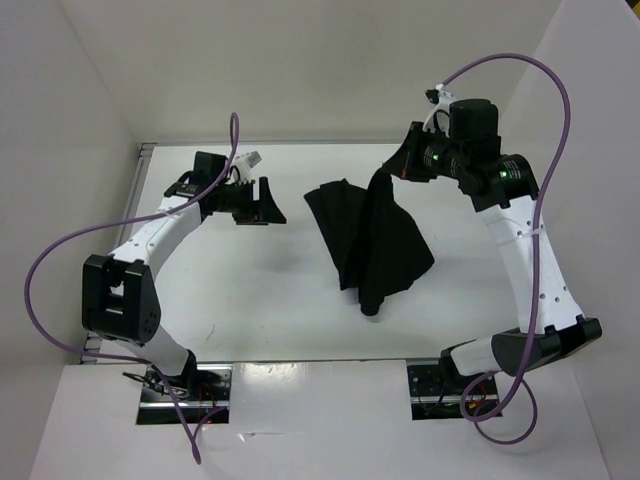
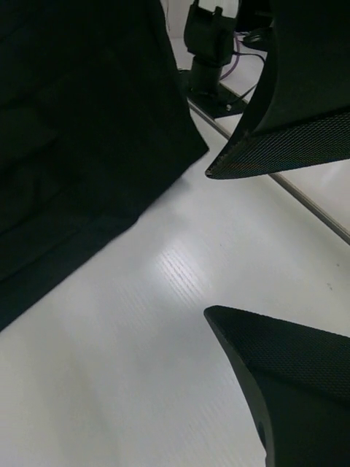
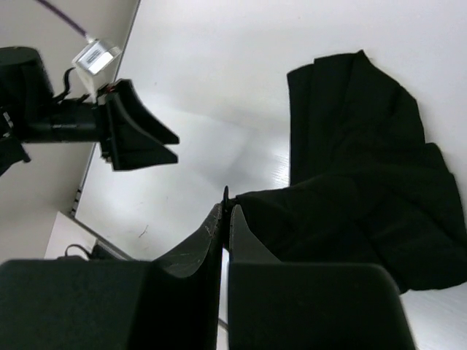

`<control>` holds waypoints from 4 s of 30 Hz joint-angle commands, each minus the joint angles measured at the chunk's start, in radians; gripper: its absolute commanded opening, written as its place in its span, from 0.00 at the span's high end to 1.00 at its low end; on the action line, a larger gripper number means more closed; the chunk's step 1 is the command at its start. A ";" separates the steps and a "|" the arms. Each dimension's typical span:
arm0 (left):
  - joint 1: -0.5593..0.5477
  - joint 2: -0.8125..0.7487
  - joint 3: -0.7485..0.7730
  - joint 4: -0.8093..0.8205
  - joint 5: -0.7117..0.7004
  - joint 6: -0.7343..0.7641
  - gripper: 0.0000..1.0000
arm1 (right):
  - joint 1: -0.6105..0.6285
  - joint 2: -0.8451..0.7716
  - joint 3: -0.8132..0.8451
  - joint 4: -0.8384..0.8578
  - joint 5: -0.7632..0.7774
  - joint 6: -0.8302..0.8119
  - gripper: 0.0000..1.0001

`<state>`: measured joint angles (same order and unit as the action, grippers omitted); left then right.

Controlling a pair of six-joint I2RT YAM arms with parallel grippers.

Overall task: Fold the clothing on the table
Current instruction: Flatten the skirt out

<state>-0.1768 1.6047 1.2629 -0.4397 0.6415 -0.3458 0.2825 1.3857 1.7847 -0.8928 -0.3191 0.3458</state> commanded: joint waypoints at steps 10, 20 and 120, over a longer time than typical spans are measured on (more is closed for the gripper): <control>-0.013 -0.060 -0.071 0.006 0.072 0.036 0.23 | -0.057 0.174 -0.111 0.029 0.615 0.122 0.95; -0.078 -0.054 -0.121 0.036 0.121 0.025 0.23 | -0.071 0.013 -0.234 -0.014 0.813 0.176 0.40; -0.369 0.120 0.102 0.070 -0.853 0.177 1.00 | -0.057 0.444 -0.668 0.568 -0.094 0.325 0.52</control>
<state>-0.5613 1.7512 1.3693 -0.3950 -0.2283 -0.1627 0.2153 1.8038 1.0763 -0.4004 -0.4164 0.6273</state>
